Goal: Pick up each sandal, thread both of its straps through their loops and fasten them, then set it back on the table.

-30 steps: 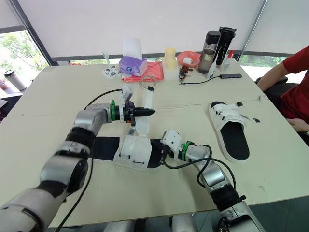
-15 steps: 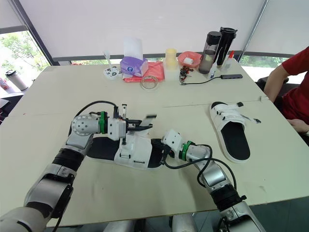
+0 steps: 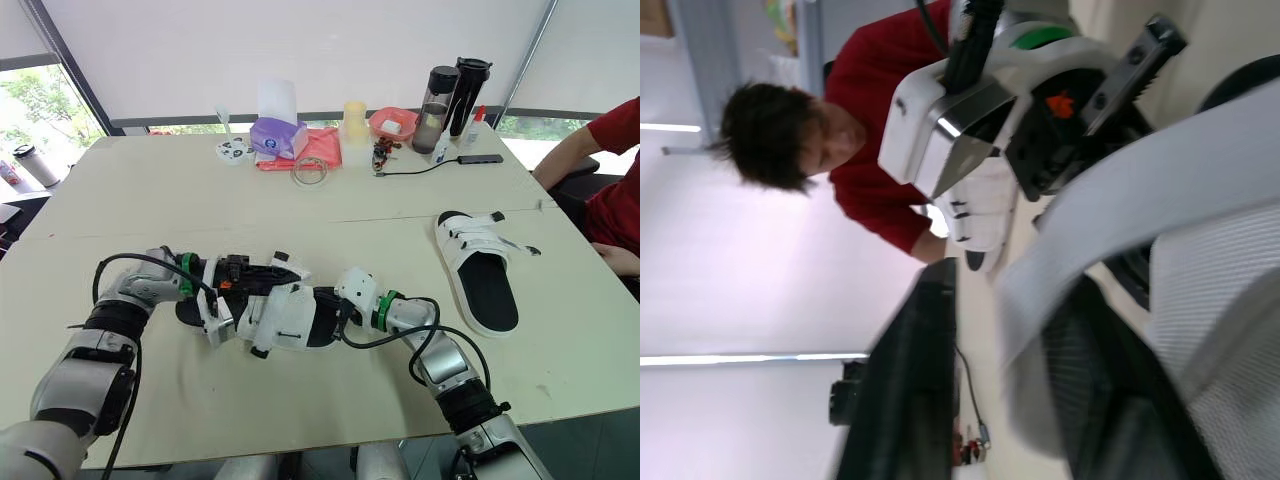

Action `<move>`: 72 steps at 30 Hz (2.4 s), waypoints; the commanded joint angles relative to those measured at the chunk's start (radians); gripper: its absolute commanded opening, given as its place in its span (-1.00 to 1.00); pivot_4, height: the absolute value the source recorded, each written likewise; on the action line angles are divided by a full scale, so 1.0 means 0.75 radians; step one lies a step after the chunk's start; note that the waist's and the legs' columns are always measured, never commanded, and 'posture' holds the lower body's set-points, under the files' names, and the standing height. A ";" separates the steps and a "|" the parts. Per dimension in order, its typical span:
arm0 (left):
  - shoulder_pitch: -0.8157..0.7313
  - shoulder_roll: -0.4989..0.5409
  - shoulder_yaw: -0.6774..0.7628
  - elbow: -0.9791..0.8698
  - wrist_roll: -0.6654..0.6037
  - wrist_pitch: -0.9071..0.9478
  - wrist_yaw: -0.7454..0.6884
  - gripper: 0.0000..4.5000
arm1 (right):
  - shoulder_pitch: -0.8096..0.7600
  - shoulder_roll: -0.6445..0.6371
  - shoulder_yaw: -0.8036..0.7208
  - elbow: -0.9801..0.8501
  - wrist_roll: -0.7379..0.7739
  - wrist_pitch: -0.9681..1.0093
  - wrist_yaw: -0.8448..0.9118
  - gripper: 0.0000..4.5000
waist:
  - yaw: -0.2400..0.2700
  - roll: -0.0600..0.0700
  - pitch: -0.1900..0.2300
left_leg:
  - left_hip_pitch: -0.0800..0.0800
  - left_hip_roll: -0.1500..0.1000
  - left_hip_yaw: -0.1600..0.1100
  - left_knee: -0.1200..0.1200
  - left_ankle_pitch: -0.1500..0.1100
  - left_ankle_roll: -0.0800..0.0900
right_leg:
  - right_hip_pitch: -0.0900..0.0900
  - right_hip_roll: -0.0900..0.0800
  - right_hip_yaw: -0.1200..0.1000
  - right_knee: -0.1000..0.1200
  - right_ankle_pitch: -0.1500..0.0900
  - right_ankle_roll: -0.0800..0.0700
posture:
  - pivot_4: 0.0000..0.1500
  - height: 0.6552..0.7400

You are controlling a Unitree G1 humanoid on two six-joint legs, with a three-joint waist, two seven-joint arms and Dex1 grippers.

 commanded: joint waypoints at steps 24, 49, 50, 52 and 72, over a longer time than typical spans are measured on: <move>0.903 0.538 -0.008 -1.703 -1.703 2.588 -0.036 0.80 | 0.007 -0.015 0.060 0.224 -0.086 -0.008 0.079 -1.00 | -0.023 0.005 -0.001 | 0.000 0.007 0.002 -0.003 -0.005 -0.001 | 0.000 0.001 0.001 -0.003 -0.006 -0.006 | 1.00 1.00; 1.125 0.544 -0.088 -1.694 -1.798 3.005 -0.327 0.80 | 0.095 -0.090 0.050 0.063 -0.075 0.058 0.118 -1.00 | -0.002 0.014 -0.004 | -0.006 0.009 0.003 -0.007 -0.010 -0.004 | -0.003 0.001 0.001 -0.012 -0.010 -0.010 | 1.00 1.00; 1.102 0.533 -0.101 -1.672 -1.786 3.007 -0.334 0.80 | 0.100 -0.091 0.051 0.054 -0.076 0.063 0.116 -1.00 | 0.001 0.014 -0.004 | -0.006 0.009 0.003 -0.007 -0.010 -0.004 | -0.003 0.001 0.001 -0.012 -0.010 -0.011 | 1.00 1.00; 1.049 0.508 -0.133 -1.631 -1.766 3.013 -0.356 0.80 | 0.106 -0.092 0.051 0.042 -0.077 0.071 0.113 -1.00 | 0.002 0.013 -0.004 | -0.006 0.009 0.003 -0.007 -0.012 -0.004 | -0.004 0.001 0.001 -0.012 -0.010 -0.012 | 1.00 1.00; 0.746 0.279 -0.300 -1.506 -1.695 3.132 -0.483 -0.02 | 0.134 -0.088 0.055 -0.011 -0.082 0.110 0.064 -1.00 | 0.025 0.012 -0.005 | -0.005 0.009 0.004 -0.004 -0.013 -0.003 | -0.002 0.001 0.001 -0.011 -0.013 -0.009 | 1.00 1.00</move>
